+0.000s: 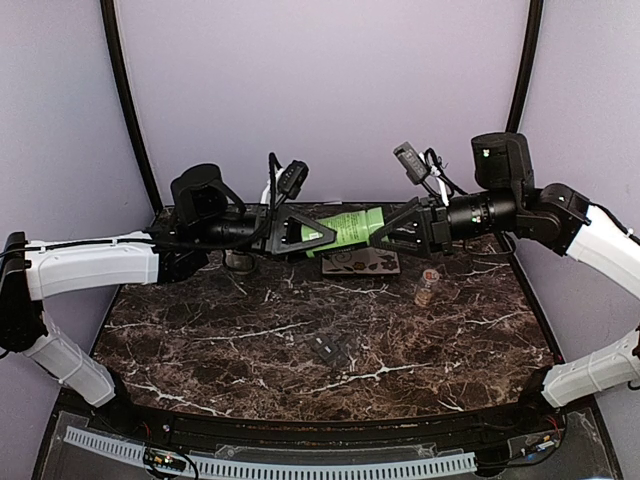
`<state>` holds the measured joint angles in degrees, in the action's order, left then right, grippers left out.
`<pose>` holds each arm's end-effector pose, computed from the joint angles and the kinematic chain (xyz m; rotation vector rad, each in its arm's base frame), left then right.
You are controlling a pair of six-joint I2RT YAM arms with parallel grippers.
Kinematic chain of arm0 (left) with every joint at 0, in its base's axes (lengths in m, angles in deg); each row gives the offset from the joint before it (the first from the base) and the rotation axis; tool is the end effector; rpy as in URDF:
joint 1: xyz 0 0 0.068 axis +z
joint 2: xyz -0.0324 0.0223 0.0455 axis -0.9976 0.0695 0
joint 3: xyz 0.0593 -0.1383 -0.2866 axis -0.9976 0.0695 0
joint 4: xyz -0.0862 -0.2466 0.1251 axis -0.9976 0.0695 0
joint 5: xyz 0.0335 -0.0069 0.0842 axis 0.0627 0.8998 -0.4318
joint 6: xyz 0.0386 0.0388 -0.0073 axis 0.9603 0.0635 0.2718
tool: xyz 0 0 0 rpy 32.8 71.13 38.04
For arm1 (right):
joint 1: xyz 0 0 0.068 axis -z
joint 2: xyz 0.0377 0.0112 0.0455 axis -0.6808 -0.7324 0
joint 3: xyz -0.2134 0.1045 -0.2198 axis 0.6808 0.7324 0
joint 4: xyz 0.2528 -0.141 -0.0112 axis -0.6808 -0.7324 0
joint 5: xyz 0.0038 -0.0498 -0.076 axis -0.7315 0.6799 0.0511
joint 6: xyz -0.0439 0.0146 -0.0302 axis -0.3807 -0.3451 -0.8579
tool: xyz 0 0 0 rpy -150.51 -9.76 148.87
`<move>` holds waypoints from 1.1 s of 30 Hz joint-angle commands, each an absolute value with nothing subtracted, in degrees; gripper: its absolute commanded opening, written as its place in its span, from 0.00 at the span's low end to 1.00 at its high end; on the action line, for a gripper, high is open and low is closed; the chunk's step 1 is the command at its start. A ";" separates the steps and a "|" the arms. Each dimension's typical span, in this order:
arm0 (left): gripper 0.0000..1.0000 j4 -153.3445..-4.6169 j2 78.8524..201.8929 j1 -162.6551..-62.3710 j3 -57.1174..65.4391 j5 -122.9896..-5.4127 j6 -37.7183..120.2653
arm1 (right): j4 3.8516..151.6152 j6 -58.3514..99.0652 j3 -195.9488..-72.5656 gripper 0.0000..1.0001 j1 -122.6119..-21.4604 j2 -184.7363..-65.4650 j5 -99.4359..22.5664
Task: Sort the pills into containers
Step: Unscrew the lid of the pill bottle.
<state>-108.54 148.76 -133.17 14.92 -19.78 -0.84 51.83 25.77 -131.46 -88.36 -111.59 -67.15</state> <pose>0.2217 -0.2829 0.3943 0.8449 1.6614 -1.9687 0.1697 0.2044 0.4532 -1.0201 1.8194 1.2569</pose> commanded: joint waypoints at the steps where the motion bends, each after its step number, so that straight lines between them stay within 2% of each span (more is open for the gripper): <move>1: 0.00 -112.87 147.58 -132.97 15.95 -16.54 -1.95 | 52.49 24.11 -131.66 0.36 -87.90 -110.04 -64.96; 4: 0.00 -113.77 147.80 -132.97 16.02 -16.27 -2.14 | 53.14 24.79 -131.65 0.38 -88.00 -110.05 -65.52; 19: 0.00 -115.43 148.64 -132.95 15.95 -15.78 -2.65 | 53.40 27.04 -133.07 0.67 -88.00 -110.48 -67.99; 33: 0.00 -115.41 148.68 -132.95 15.66 -15.99 -2.20 | 54.51 29.93 -132.10 0.78 -88.00 -109.96 -68.93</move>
<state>-112.08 149.74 -133.10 15.64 -16.96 -3.02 51.74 28.35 -131.57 -88.25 -111.26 -68.16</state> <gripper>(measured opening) 0.531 0.772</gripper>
